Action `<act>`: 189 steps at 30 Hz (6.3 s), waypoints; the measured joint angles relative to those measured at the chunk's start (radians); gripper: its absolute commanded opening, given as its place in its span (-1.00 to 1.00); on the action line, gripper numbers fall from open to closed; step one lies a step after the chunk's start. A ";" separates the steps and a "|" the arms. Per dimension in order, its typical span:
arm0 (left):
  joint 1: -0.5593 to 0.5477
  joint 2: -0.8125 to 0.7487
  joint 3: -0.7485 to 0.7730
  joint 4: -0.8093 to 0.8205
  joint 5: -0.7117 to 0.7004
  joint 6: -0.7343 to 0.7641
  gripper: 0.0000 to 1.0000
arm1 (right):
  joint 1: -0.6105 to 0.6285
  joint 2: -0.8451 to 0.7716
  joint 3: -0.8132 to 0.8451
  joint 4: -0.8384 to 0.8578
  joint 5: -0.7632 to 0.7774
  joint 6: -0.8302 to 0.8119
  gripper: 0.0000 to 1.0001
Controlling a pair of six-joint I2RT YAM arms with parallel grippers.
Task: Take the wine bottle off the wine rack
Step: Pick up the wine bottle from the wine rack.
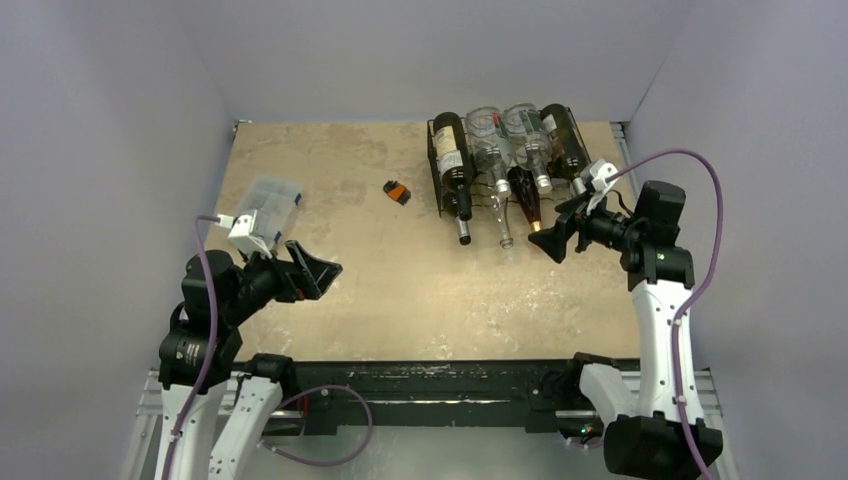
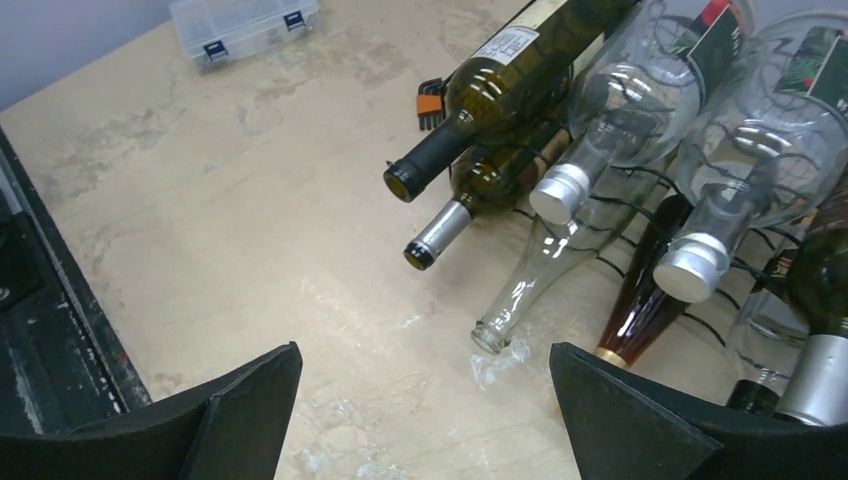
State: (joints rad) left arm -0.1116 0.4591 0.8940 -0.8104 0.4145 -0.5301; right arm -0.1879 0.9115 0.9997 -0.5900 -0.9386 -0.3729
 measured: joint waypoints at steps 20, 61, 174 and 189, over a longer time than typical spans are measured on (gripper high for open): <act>0.000 0.017 -0.180 0.089 0.050 0.165 1.00 | -0.005 -0.026 -0.016 -0.060 0.018 -0.095 0.98; 0.006 0.015 -0.186 0.138 0.077 0.183 1.00 | -0.093 -0.146 -0.311 0.298 -0.046 0.075 0.98; -0.710 1.657 0.958 0.275 -0.837 -0.475 -1.00 | -0.052 0.145 -0.086 0.195 0.042 0.077 0.98; -0.727 1.569 0.830 0.349 -0.851 -0.356 -1.00 | -0.052 0.145 -0.086 0.195 0.059 0.077 0.98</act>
State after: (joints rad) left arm -0.8391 2.0285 1.7241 -0.4610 -0.4366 -0.8856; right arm -0.2401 1.0569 0.9138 -0.3954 -0.8799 -0.2962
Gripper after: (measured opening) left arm 0.339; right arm 0.987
